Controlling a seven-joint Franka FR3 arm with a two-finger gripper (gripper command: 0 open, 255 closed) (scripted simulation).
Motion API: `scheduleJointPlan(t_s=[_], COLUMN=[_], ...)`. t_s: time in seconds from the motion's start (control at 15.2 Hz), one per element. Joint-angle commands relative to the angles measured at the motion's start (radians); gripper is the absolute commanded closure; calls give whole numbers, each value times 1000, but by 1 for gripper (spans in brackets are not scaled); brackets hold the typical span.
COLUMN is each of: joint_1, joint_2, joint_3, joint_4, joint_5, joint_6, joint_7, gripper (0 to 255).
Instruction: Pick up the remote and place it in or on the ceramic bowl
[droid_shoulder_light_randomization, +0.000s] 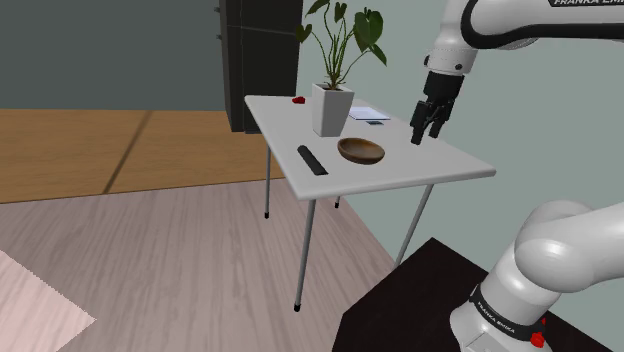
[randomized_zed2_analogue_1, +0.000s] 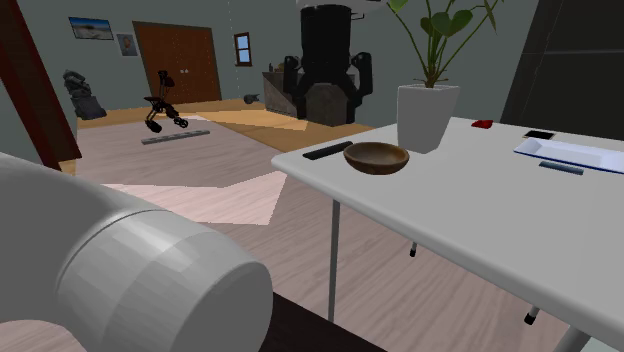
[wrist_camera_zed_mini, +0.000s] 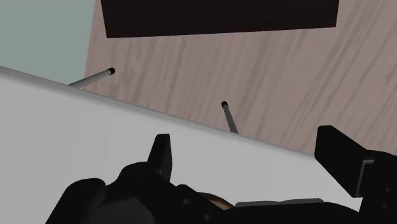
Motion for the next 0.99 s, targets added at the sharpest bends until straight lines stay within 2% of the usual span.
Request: scheduleJointPlan(t_s=[0.0,0.46,0.92], joint_1=[0,1,-6], joint_2=[0,237,503], joint_3=[0,98,173], joint_4=[0,89,253], joint_5=[0,42,31], joint_6=[0,147,245], joint_7=[0,191,377], gripper=[0,0,0])
